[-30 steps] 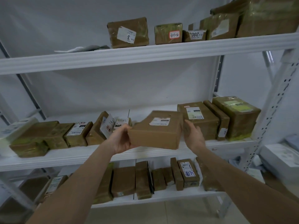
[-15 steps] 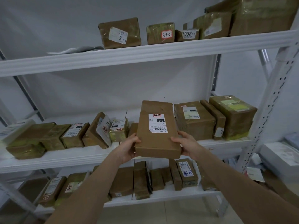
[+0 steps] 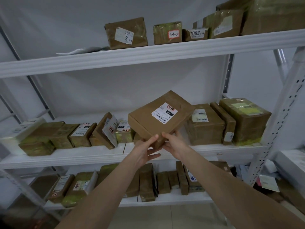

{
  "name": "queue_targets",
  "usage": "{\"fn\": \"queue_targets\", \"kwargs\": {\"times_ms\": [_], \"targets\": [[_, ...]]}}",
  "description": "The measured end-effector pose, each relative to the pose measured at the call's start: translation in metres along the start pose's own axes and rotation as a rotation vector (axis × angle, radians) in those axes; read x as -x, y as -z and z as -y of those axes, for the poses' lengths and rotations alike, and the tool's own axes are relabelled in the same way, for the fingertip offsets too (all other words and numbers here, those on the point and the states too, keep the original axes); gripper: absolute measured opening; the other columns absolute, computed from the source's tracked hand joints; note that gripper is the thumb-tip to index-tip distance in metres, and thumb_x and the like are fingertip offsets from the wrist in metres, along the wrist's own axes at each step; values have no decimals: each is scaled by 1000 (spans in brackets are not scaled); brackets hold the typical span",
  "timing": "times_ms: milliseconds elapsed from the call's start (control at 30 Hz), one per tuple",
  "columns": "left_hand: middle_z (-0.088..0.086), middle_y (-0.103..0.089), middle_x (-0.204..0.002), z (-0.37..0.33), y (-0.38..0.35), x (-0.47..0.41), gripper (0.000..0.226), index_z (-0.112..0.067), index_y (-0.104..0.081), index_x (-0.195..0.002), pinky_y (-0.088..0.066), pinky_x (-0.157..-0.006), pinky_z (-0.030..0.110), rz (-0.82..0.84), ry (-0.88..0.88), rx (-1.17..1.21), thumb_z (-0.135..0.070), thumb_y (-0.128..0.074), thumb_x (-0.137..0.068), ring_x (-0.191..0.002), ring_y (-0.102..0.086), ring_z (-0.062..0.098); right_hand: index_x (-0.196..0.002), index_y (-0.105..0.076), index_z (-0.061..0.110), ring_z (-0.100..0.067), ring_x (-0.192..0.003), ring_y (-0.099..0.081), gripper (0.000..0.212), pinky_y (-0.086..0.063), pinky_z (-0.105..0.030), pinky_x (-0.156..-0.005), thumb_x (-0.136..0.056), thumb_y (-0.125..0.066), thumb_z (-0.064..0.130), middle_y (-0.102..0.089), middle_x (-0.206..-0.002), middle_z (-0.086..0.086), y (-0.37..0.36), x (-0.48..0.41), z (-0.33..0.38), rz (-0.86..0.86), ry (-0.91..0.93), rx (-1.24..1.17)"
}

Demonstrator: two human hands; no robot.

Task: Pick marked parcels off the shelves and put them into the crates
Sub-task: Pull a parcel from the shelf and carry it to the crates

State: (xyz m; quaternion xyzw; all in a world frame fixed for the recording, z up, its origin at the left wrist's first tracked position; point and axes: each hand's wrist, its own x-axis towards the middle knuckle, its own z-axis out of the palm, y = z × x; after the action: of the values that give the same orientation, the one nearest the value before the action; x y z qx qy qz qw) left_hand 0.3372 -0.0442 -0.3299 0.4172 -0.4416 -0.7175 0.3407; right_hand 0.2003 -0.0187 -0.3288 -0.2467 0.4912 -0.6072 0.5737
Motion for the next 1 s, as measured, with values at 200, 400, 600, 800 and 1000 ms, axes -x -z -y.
{"fn": "queue_targets", "kwargs": {"times_ms": [200,400,600,800,1000], "targets": [[11,-61,-107,-27,28,2,35,-9,-53,-112,-53,-87,51,-271,-48,66,-11,-71,-82,-101,-63,28,-125,-49,15,-20,-104,-58,46,-47,-32,-88,-85,-71,23,-58,-108,0,2,4,8,-228,201,537],[11,-57,-108,-71,61,5,22,-6,-51,-108,-53,-80,53,-319,-162,135,-13,-63,-90,-99,-60,30,-131,-45,25,-21,-123,-46,64,-44,-40,-96,-77,-76,39,-47,-135,0,21,-10,43,-463,487,974],[7,-61,-99,-76,55,3,23,-9,-56,-107,-54,-76,49,-287,-179,7,-17,-66,-88,-94,-62,29,-146,-36,17,-24,-128,-49,76,-38,-39,-105,-82,-75,31,-50,-142,-6,35,-7,40,-83,192,877],[8,-60,-108,-65,54,-9,38,-10,-52,-124,-53,-73,43,-267,-196,-21,-21,-65,-90,-96,-61,26,-132,-54,16,-21,-109,-61,43,-44,-42,-100,-91,-64,20,-67,-118,-2,46,-1,20,52,-14,642],[7,-64,-117,-2,46,-9,74,-31,-31,-146,-54,-85,49,-112,12,-260,-13,-69,-86,-105,-62,31,-126,-56,11,-25,-107,-62,29,-49,-42,-94,-97,-53,10,-66,-120,-7,46,-7,7,-55,14,460]]}}
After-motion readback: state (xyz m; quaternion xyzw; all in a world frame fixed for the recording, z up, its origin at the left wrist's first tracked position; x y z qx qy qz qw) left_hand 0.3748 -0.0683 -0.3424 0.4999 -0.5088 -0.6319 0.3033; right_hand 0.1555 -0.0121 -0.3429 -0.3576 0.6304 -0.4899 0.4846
